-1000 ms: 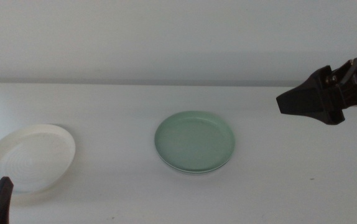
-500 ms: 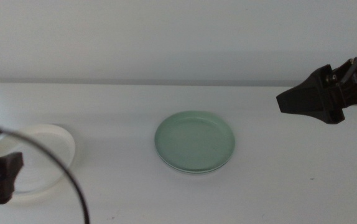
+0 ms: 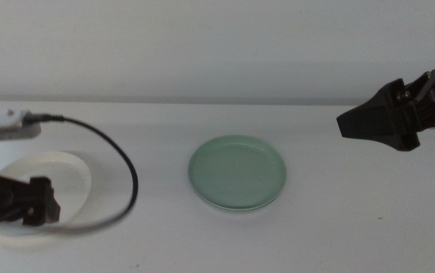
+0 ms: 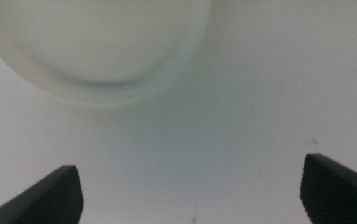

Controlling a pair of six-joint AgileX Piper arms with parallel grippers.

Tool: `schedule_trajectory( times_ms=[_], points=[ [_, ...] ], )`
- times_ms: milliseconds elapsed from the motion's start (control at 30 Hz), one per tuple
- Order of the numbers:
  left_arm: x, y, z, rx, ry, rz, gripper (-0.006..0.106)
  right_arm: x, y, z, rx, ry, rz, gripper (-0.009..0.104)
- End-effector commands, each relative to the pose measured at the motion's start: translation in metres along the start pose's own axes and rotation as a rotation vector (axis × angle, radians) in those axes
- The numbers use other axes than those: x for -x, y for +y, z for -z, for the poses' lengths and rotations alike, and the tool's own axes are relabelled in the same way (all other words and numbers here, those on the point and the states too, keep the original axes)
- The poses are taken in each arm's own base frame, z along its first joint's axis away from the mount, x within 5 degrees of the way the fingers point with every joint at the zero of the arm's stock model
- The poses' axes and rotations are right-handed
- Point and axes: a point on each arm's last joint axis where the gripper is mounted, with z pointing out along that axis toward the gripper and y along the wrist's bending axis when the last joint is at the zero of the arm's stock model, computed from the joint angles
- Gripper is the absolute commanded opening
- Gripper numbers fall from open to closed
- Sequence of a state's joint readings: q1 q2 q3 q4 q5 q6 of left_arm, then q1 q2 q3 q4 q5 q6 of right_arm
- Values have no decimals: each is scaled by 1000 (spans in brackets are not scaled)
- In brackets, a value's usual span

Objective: Stack the three bowls on top of each other.

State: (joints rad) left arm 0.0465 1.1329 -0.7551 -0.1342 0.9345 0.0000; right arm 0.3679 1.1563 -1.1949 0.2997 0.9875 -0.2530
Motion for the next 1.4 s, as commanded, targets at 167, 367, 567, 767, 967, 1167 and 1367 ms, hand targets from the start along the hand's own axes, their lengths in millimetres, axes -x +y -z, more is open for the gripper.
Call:
schedule_trajectory(
  times_ms=[167, 367, 567, 767, 967, 1167, 1367],
  points=[
    [57, 36, -23, 0, 82, -30, 94, -1, -1, -1, -6, 0, 5, 93],
    [94, 77, -57, -15, 185, -83, 94, -1, -1, -1, -6, 0, 5, 93],
    [118, 102, -92, -23, 213, -105, 94, -1, -1, -1, -6, 0, 5, 93],
    [121, 114, -124, 27, 212, -126, 94, -1, -1, -1, -6, 0, 5, 93],
    [123, 121, -138, 70, 185, -136, 94, -1, -1, -1, -6, 0, 5, 93],
    [122, 124, -150, 67, 187, -126, 94, -1, -1, -1, -6, 0, 5, 93],
    [115, 127, -166, 34, 242, -91, 93, -1, -1, -1, -6, 0, 5, 93]
  ],
)
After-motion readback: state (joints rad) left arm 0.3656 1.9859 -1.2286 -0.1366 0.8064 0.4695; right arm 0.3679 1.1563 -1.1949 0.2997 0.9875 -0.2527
